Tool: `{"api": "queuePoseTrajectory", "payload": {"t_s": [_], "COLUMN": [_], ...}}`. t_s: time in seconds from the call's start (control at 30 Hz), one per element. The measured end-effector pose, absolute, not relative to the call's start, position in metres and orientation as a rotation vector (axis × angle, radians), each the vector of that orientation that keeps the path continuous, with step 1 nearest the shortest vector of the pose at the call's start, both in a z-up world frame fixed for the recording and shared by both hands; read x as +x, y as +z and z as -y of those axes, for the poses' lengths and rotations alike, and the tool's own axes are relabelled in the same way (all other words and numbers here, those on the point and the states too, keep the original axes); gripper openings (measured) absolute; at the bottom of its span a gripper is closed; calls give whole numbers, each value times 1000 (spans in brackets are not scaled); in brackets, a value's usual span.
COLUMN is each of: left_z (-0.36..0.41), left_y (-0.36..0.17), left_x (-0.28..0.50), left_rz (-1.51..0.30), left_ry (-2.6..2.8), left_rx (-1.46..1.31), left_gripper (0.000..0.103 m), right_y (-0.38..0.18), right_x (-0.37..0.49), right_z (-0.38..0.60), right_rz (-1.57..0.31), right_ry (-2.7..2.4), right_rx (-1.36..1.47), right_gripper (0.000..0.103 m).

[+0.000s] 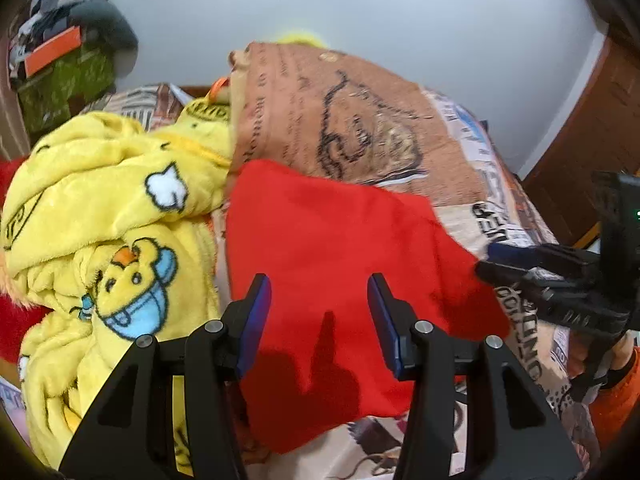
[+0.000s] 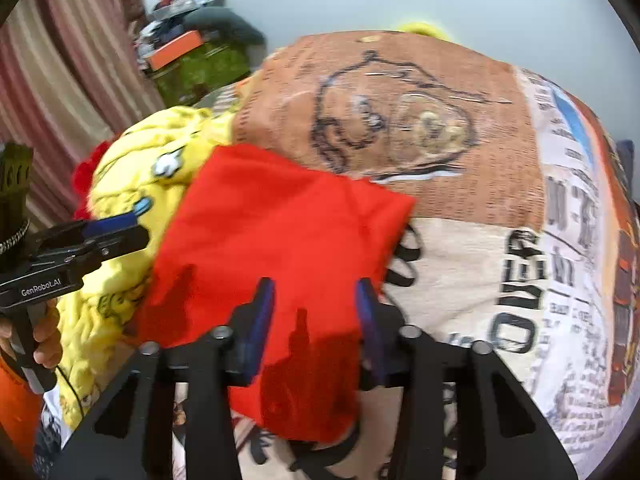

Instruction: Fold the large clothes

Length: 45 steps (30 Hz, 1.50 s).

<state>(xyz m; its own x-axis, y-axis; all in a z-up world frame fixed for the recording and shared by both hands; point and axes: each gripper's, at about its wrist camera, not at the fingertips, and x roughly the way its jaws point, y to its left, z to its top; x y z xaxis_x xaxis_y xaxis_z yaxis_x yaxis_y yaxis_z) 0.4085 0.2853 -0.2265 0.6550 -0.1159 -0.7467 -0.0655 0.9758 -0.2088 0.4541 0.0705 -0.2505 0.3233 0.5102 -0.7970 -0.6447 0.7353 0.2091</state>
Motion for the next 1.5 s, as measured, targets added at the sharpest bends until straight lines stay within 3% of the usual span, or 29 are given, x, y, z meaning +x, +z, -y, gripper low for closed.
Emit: {"api": "queuePoseTrajectory", "payload": {"t_s": [0.33,0.63,0.7,0.87,1.07,1.5], "left_z": [-266,-270,-276,-283,-273,-204], "left_y": [-296,-312,-314,-305,-264,-81], "left_x": [418,392,383,361,342,242], "left_rz": [-1005,-1066,-1080,-1085,-1033,-611], "left_ry": [12,95,86,112,123,80], "left_rx": [-115,-5,-43,-80,-71,-72], "left_gripper": [48,48,48,48,48,48], "right_y": [-324,-314,-312,-302,-268,-107], "right_x": [455,442,434,419,403,312], "right_z": [-93,-73,-73,-66,-51,6], "right_rz": [-1169,-1121,-1095,-1054,-998,-636], "right_ry": [772,787,741,702,718,763], "right_rx": [-293,-350,-406,-480,-439,-170], "right_gripper": [43,43,52,54,54,54]}}
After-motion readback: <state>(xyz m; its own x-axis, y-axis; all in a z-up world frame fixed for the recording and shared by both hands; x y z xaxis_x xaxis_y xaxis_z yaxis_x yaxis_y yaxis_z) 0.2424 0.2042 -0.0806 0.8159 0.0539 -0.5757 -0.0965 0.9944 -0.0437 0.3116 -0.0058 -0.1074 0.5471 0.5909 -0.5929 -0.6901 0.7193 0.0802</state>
